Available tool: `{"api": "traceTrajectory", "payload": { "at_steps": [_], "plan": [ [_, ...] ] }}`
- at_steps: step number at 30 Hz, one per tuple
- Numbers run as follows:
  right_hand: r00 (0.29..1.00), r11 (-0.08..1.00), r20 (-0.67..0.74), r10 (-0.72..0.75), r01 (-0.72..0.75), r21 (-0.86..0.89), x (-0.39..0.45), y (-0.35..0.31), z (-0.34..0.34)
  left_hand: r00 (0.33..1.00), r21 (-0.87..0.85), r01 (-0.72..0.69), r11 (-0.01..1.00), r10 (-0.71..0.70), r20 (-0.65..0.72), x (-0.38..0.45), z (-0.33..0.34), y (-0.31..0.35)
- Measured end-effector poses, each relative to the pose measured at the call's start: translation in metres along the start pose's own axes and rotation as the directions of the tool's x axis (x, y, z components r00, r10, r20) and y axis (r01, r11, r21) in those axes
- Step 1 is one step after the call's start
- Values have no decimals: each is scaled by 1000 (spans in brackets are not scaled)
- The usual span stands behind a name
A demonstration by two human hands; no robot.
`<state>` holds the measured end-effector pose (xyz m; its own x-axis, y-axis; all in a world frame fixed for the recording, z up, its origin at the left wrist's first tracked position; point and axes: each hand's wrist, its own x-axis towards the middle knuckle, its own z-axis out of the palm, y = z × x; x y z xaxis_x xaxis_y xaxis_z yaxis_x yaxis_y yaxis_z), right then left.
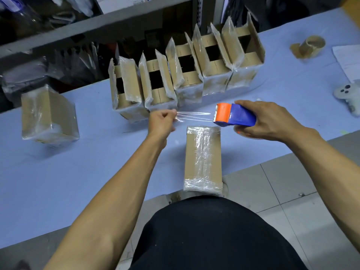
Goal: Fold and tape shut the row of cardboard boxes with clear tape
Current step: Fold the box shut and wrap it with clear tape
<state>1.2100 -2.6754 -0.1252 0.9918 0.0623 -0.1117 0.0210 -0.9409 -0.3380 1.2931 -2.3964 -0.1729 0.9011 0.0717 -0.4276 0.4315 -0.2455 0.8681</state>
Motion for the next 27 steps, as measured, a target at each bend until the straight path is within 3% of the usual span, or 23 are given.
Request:
{"api": "traceTrajectory", "payload": {
  "at_steps": [5,12,15,16,20,24,27],
  "plan": [
    [992,999,122,30,-34,33,-6,8,18,996,42,82,996,-81,-29,-3,9,-41],
    [994,997,94,57,-62,47,-8,15,33,980,-95,175,980,-182,-78,-15,47,-58],
    [993,997,101,65,-69,40,-9,19,34,894,-264,444,856,-442,70,-12,52,-51],
    [993,996,103,66,-71,48,-9,20,35,877,-268,478,837,-472,89,-11,51,-52],
    [992,993,85,90,-96,73,-14,24,42,956,47,292,955,-291,-41,-6,45,-47],
    [995,992,64,80,-86,93,-13,26,45,979,282,85,956,-133,157,-19,58,-32],
    [995,993,93,37,-47,105,-15,30,44,991,346,-29,938,-19,134,-21,64,-42]
  ]
}}
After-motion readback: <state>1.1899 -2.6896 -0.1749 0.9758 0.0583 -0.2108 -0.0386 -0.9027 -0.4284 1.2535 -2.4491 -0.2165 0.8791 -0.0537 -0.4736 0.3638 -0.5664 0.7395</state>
